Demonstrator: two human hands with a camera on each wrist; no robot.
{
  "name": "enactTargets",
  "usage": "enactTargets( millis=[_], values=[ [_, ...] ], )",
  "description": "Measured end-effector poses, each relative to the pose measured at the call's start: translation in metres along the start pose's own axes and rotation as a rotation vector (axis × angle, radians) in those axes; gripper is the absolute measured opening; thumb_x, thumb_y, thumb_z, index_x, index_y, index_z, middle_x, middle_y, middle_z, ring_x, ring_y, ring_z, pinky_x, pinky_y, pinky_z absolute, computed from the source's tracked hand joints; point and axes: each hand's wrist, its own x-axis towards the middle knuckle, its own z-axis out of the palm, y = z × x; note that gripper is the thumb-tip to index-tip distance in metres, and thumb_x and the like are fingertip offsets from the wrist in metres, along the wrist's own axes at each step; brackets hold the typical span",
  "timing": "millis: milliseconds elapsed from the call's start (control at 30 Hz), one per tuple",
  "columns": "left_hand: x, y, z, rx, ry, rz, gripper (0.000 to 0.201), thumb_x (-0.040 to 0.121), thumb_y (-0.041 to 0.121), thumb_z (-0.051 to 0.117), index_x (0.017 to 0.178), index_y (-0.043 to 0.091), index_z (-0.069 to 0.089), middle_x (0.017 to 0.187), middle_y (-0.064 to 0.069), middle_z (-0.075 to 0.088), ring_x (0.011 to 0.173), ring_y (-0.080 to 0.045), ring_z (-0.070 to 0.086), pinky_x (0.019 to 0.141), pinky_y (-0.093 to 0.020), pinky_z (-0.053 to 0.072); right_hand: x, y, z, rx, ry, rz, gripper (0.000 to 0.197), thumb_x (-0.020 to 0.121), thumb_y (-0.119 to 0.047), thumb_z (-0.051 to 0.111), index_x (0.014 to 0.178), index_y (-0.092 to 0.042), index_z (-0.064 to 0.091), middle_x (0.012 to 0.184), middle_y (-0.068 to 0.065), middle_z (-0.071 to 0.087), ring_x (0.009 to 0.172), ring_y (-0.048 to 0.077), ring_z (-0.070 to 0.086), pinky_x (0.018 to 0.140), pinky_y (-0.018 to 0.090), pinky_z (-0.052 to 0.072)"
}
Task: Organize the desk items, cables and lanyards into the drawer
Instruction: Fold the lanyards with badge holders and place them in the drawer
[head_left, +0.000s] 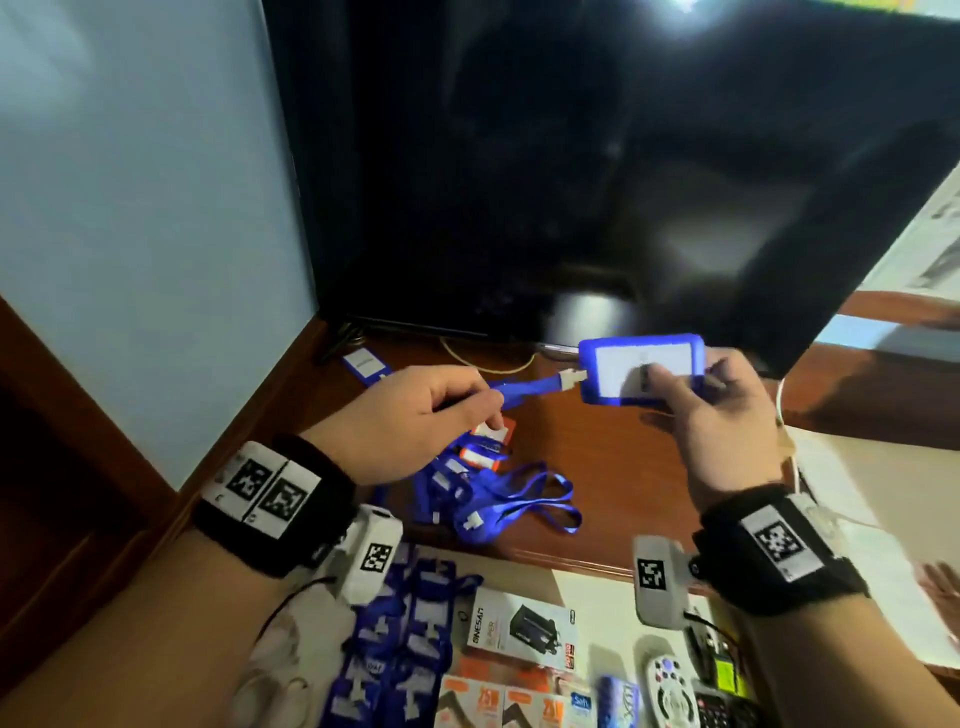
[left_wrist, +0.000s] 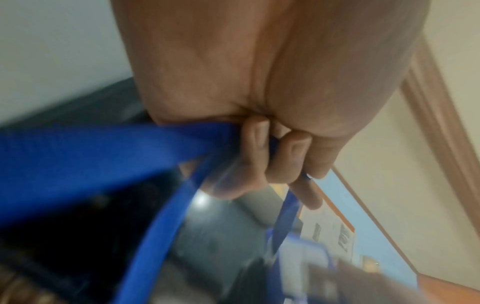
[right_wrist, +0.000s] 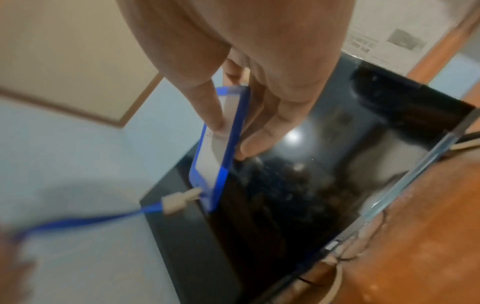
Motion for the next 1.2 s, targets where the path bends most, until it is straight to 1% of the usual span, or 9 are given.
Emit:
enactTargets(
  millis=[67, 167, 300, 433, 533, 733, 867, 1000, 1200],
  values=[
    [-0.001, 0.016, -0.016, 0.109, 0.044, 0.067, 0.022, 0.103, 0.033, 0.060, 0.090, 0.024, 0.075, 0.086, 0.013, 0.075, 0.085, -0.003, 0.070, 0.078, -0.015, 0.049, -0.009, 0.021, 0.004, -0.235, -0.131, 0.022, 0.026, 0.085, -0.017, 0.082, 0.081, -0.015, 0.056, 0.079, 0.020, 0.070, 0.066, 0.028, 0.066, 0.058, 0.042, 0.055],
    [0.009, 0.026, -0.029, 0.182, 0.142, 0.096, 0.024, 0.099, 0.039, 0.067, 0.083, 0.022, 0.073, 0.076, 0.005, 0.072, 0.073, -0.010, 0.067, 0.067, -0.019, 0.048, -0.037, 0.047, 0.020, -0.522, -0.526, 0.058, 0.034, 0.083, -0.023, 0.083, 0.075, -0.019, 0.050, 0.068, 0.007, 0.064, 0.060, 0.031, 0.057, 0.058, 0.043, 0.050],
    [0.031, 0.003, -0.030, 0.238, 0.095, -0.001, 0.027, 0.097, 0.048, 0.067, 0.080, 0.027, 0.070, 0.074, 0.012, 0.071, 0.070, 0.000, 0.065, 0.067, -0.016, 0.046, -0.078, 0.038, 0.038, -0.101, -0.928, 0.246, 0.026, 0.083, -0.018, 0.084, 0.081, -0.020, 0.058, 0.078, 0.006, 0.071, 0.064, 0.022, 0.064, 0.058, 0.032, 0.054],
    [0.032, -0.063, -0.007, 0.153, -0.012, -0.178, 0.035, 0.096, 0.052, 0.065, 0.089, 0.018, 0.072, 0.077, -0.006, 0.072, 0.067, -0.009, 0.061, 0.072, -0.042, 0.056, -0.080, 0.006, 0.042, 0.368, -0.723, 0.322, 0.023, 0.081, -0.005, 0.076, 0.089, -0.006, 0.054, 0.080, 0.013, 0.070, 0.063, 0.021, 0.066, 0.053, 0.026, 0.056],
    [0.006, -0.080, 0.023, 0.079, -0.083, -0.235, 0.039, 0.104, 0.045, 0.057, 0.079, 0.017, 0.067, 0.055, 0.004, 0.053, 0.051, -0.009, 0.044, 0.056, -0.034, 0.040, -0.066, -0.002, 0.039, 0.529, -0.451, 0.274, 0.031, 0.079, -0.016, 0.080, 0.089, -0.009, 0.052, 0.080, 0.014, 0.068, 0.057, 0.022, 0.063, 0.047, 0.027, 0.053],
    [-0.038, -0.045, 0.050, 0.084, -0.231, -0.183, 0.037, 0.106, 0.050, 0.050, 0.080, 0.026, 0.063, 0.062, 0.011, 0.055, 0.056, -0.005, 0.049, 0.060, -0.027, 0.044, -0.040, 0.045, 0.029, -0.025, -0.073, 0.103, 0.031, 0.095, -0.008, 0.069, 0.080, -0.020, 0.045, 0.073, 0.008, 0.063, 0.057, 0.012, 0.058, 0.053, 0.031, 0.052],
    [-0.034, -0.004, 0.021, 0.180, -0.136, -0.042, 0.027, 0.103, 0.044, 0.058, 0.085, 0.024, 0.064, 0.067, 0.007, 0.059, 0.059, -0.003, 0.051, 0.059, -0.020, 0.040, -0.056, 0.076, 0.030, -0.561, -0.463, -0.037, 0.023, 0.088, -0.022, 0.076, 0.080, -0.029, 0.056, 0.067, -0.007, 0.061, 0.061, 0.000, 0.053, 0.061, 0.022, 0.042],
    [-0.008, -0.015, -0.010, 0.300, 0.047, -0.052, 0.030, 0.096, 0.050, 0.066, 0.079, 0.026, 0.062, 0.066, 0.003, 0.061, 0.058, -0.005, 0.052, 0.062, -0.028, 0.044, -0.087, 0.054, 0.043, -0.370, -0.944, 0.070, 0.013, 0.087, -0.026, 0.082, 0.092, -0.028, 0.071, 0.085, -0.012, 0.073, 0.077, 0.002, 0.066, 0.075, 0.022, 0.051],
    [-0.020, -0.089, 0.008, 0.106, -0.050, -0.282, 0.026, 0.097, 0.043, 0.067, 0.079, 0.026, 0.070, 0.067, 0.014, 0.068, 0.062, 0.006, 0.056, 0.069, -0.028, 0.050, -0.080, 0.015, 0.059, 0.261, -0.602, 0.184, 0.018, 0.080, -0.009, 0.076, 0.089, -0.004, 0.061, 0.071, 0.009, 0.064, 0.053, 0.010, 0.057, 0.048, 0.018, 0.046]
  ],
)
